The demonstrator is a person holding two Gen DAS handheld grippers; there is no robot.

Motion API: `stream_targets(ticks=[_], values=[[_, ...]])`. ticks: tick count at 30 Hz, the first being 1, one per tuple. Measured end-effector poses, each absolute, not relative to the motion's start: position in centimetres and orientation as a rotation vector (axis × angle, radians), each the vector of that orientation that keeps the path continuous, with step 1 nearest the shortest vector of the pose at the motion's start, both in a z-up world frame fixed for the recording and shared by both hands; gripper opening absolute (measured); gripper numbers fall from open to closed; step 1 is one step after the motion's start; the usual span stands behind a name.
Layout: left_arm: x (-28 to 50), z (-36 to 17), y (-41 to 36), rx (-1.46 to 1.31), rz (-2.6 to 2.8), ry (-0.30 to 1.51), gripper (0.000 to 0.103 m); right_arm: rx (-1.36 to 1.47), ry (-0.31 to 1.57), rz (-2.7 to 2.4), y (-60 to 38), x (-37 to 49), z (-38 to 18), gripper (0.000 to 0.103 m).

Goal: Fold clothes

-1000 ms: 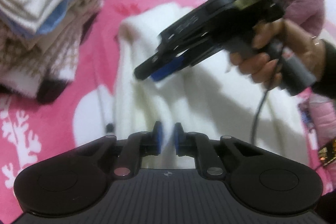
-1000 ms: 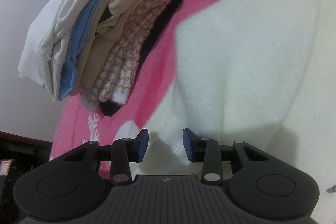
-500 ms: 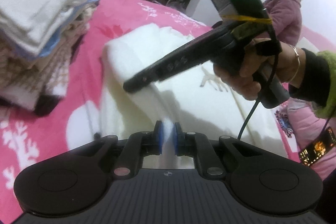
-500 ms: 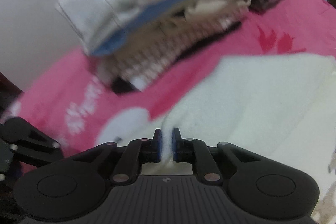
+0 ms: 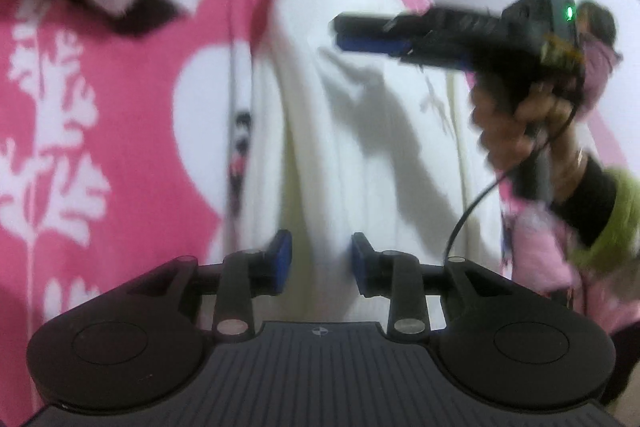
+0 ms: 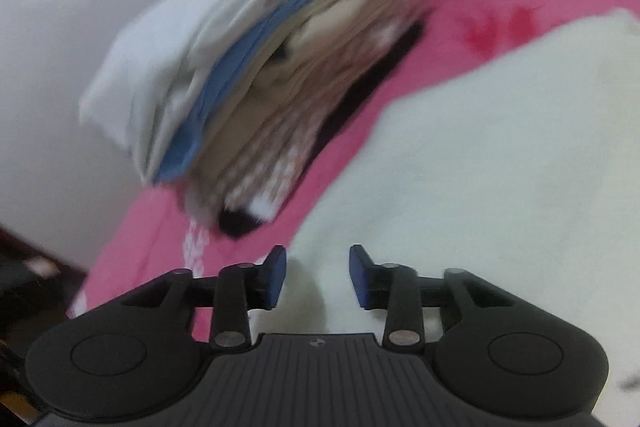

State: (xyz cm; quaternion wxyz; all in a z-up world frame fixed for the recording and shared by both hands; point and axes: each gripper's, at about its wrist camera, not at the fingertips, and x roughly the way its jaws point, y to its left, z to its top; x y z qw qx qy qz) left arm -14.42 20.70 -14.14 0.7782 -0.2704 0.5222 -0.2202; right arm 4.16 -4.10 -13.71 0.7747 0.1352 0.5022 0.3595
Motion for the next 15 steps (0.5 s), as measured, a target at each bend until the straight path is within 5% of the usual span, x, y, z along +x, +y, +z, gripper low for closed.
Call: stream_targets(ticks=[15], values=[[-17.1, -15.0, 18.7, -0.435, -0.521, 1.175, 0.031, 0.604, 1.333, 0.697, -10.4, -2.8, -18.3, 0.038]])
